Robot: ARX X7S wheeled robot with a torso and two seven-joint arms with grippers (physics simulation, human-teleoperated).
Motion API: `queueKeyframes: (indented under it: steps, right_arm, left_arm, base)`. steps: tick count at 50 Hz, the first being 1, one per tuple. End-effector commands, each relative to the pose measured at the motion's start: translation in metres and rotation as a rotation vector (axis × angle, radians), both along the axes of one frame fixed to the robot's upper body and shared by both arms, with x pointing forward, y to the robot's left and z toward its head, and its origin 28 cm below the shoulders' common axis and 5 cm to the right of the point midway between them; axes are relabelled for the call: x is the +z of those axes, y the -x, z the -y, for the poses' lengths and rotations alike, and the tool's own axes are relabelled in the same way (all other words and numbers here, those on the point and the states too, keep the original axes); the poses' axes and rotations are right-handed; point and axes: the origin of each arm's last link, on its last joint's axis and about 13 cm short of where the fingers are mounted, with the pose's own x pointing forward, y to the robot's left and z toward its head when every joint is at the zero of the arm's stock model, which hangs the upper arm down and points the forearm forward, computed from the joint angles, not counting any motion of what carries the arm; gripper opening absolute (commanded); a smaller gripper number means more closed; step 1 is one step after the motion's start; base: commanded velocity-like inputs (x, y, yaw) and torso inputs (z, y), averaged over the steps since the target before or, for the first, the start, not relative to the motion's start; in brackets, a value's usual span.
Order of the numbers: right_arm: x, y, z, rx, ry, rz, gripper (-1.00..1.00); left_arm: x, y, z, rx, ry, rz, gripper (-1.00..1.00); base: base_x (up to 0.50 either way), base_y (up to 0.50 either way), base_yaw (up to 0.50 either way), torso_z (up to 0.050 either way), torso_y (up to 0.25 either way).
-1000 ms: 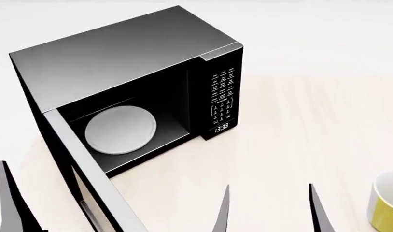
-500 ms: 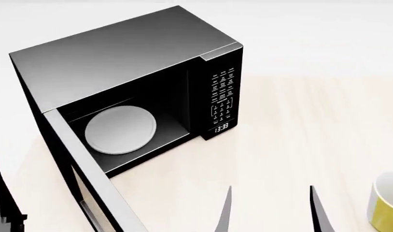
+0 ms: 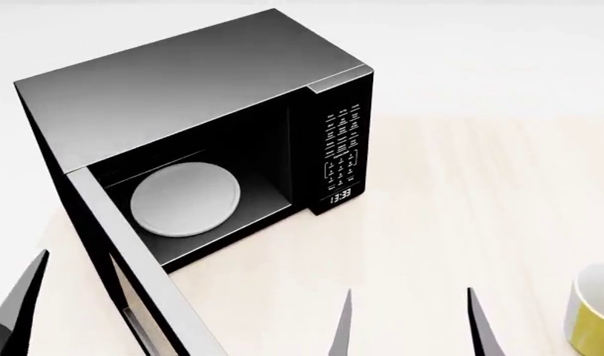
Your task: Close the microwave.
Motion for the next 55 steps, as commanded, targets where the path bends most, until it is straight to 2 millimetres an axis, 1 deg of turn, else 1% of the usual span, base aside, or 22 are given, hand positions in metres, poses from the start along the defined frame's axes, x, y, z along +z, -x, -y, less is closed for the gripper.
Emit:
queueKeyframes:
  steps: [1, 3, 4, 5, 7, 10, 16, 25, 31, 37, 45, 50, 55]
  right_arm:
    - [-0.001, -0.001, 0.000, -0.002, 0.018, -0.004, 1.00]
    - [-0.001, 0.000, 0.000, -0.001, 0.018, -0.006, 1.00]
    - [-0.001, 0.000, 0.000, 0.000, 0.019, -0.006, 1.00]
    - [-0.001, 0.000, 0.000, 0.001, 0.020, -0.006, 1.00]
    - [-0.002, 0.000, 0.000, 0.002, 0.020, -0.007, 1.00]
    - [-0.002, 0.000, 0.000, 0.001, 0.022, -0.008, 1.00]
    - [-0.003, 0.000, -0.001, 0.004, 0.024, -0.010, 1.00]
    - [-0.004, 0.000, -0.001, 0.008, 0.022, -0.016, 1.00]
    - [-0.005, 0.000, -0.001, 0.009, 0.022, -0.019, 1.00]
    - [-0.005, 0.000, -0.001, 0.009, 0.022, -0.020, 1.00]
    - [-0.006, 0.000, -0.001, 0.009, 0.024, -0.022, 1.00]
    - [-0.006, 0.000, -0.001, 0.009, 0.023, -0.021, 1.00]
    - [-0.006, 0.000, -0.001, 0.011, 0.023, -0.023, 1.00]
  left_arm:
    - [-0.007, -0.009, -0.026, -0.180, -0.124, -0.133, 1.00]
    - [-0.009, -0.009, -0.027, -0.192, -0.162, -0.136, 1.00]
    - [-0.009, -0.009, -0.028, -0.217, -0.151, -0.160, 1.00]
    - [-0.009, -0.010, -0.028, -0.198, -0.161, -0.140, 1.00]
    - [-0.011, -0.012, -0.029, -0.213, -0.159, -0.170, 1.00]
    - [-0.017, -0.013, -0.028, -0.241, -0.177, -0.203, 1.00]
    - [-0.022, -0.019, -0.023, -0.274, -0.166, -0.222, 1.00]
    - [-0.039, -0.026, -0.013, -0.308, -0.117, -0.240, 1.00]
    - [-0.046, -0.028, -0.009, -0.326, -0.106, -0.256, 1.00]
    - [-0.055, -0.026, -0.003, -0.345, -0.101, -0.267, 1.00]
    - [-0.062, -0.026, 0.007, -0.360, -0.104, -0.275, 1.00]
    - [-0.068, -0.031, 0.012, -0.367, -0.102, -0.275, 1.00]
    - [-0.069, -0.036, 0.017, -0.363, -0.096, -0.257, 1.00]
  base:
    - [0.00, 0.00, 0.00, 0.000, 0.000]
    - [0.00, 0.00, 0.00, 0.000, 0.000]
    - [0.00, 0.00, 0.00, 0.000, 0.000]
    - [0.00, 0.00, 0.00, 0.000, 0.000]
    - [0.00, 0.00, 0.00, 0.000, 0.000]
    - [0.00, 0.00, 0.00, 0.000, 0.000]
    - [0.00, 0.00, 0.00, 0.000, 0.000]
    - [0.00, 0.00, 0.00, 0.000, 0.000]
    - [0.00, 0.00, 0.00, 0.000, 0.000]
    - [0.00, 0.00, 0.00, 0.000, 0.000]
    - [0.00, 0.00, 0.00, 0.000, 0.000]
    - [0.00, 0.00, 0.00, 0.000, 0.000]
    - [0.00, 0.00, 0.00, 0.000, 0.000]
